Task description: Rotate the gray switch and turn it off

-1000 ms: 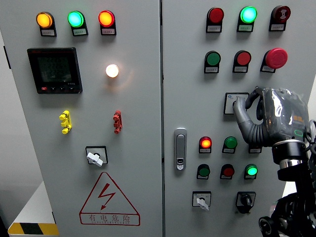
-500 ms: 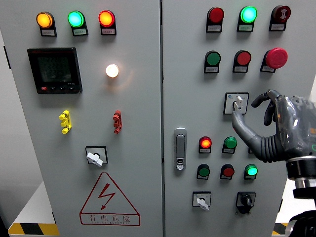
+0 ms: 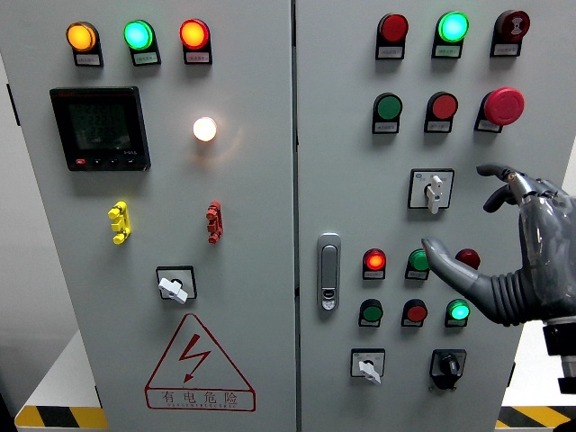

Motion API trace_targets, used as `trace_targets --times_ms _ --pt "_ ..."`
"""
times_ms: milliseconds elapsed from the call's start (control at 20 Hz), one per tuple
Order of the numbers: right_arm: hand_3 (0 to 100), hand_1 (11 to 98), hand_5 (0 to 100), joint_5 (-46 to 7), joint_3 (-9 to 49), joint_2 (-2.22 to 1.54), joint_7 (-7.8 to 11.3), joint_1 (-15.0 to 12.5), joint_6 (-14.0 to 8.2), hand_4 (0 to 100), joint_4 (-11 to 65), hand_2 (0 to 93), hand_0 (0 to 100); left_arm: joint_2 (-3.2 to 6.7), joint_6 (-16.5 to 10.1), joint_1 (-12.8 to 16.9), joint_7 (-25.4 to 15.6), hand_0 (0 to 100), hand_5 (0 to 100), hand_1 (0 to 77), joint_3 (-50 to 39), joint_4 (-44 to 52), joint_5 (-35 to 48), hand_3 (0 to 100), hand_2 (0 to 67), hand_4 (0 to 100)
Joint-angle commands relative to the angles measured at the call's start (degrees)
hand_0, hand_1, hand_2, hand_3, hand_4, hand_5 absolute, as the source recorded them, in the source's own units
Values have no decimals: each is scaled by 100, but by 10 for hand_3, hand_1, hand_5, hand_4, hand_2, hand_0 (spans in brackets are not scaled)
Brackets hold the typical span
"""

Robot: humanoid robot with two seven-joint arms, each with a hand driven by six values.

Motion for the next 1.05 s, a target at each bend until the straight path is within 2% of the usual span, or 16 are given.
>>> trace_targets --times_ms 0,100,200,350,1000 --pt "224 389 294 -106 100 0 188 -121 -9 107 164 195 0 0 0 2 0 883 109 0 1 0 0 187 133 82" --pt "205 386 253 -160 197 0 294 -271 0 102 252 181 0 0 0 2 0 884 109 0 1 0 0 187 133 82" --pt "180 376 197 -195 232 -9 303 -333 0 98 296 169 0 0 0 2 0 883 109 0 1 0 0 187 133 82" --pt "170 373 127 -239 259 0 303 -342 0 90 305 162 0 0 0 2 0 883 109 0 1 0 0 187 133 82" --pt "126 371 85 -274 268 -9 294 -412 -35 83 437 155 0 0 0 2 0 884 109 0 1 0 0 188 133 82"
